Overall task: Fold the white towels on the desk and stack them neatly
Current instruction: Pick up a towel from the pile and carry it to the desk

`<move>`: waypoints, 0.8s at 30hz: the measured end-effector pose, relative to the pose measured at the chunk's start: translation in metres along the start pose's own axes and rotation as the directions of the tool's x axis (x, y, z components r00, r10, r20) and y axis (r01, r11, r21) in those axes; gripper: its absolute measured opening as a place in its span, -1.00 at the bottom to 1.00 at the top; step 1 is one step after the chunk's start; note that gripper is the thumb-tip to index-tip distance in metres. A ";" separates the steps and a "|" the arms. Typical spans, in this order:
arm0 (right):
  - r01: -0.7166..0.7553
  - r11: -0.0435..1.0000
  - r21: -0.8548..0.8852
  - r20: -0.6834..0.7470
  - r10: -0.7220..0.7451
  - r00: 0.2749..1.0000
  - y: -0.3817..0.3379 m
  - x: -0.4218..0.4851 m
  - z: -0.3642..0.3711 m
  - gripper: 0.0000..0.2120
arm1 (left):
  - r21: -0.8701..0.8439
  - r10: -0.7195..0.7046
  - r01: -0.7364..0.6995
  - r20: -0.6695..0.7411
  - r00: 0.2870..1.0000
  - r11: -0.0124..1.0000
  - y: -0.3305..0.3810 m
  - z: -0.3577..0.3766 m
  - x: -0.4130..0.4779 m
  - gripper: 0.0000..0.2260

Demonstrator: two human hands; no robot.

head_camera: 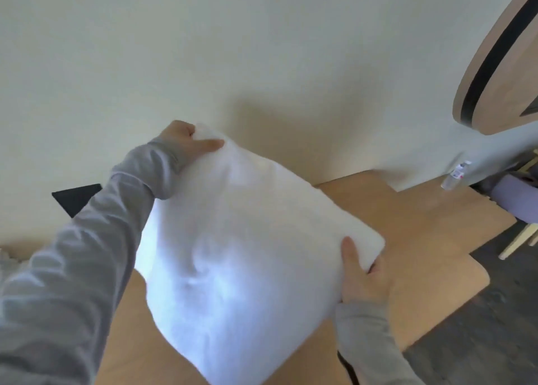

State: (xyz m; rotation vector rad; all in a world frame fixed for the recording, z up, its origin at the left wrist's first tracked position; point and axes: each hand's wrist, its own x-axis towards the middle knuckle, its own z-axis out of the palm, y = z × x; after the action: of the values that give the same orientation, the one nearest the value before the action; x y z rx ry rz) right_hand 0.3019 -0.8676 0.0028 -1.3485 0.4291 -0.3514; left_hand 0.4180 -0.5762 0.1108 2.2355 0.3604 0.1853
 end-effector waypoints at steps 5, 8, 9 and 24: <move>-0.519 0.799 -0.305 0.199 0.586 0.786 0.117 0.002 0.004 -0.53 | 0.457 -0.294 0.252 0.023 0.956 0.853 -0.104 0.088 -0.007 -0.29; -0.616 0.548 -0.566 0.286 0.831 0.478 0.154 0.001 -0.001 -0.62 | 0.448 -0.449 0.387 0.038 0.892 0.806 -0.170 0.133 -0.053 -0.28; -0.557 0.488 -0.672 0.309 0.868 0.388 0.156 0.004 -0.004 -0.66 | 0.433 -0.485 0.428 0.024 0.874 0.794 -0.187 0.146 -0.071 -0.29; 0.460 0.434 -0.775 0.632 0.516 0.578 0.168 0.233 0.077 -0.60 | 0.182 -0.772 0.835 -0.318 0.550 0.520 -0.262 0.219 -0.194 -0.18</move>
State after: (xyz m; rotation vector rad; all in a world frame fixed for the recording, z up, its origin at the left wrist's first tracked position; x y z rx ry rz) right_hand 0.5420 -0.8820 -0.1721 -2.4061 -0.2805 0.7649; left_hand 0.2390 -0.6394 -0.2328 2.0911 1.6166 -0.1789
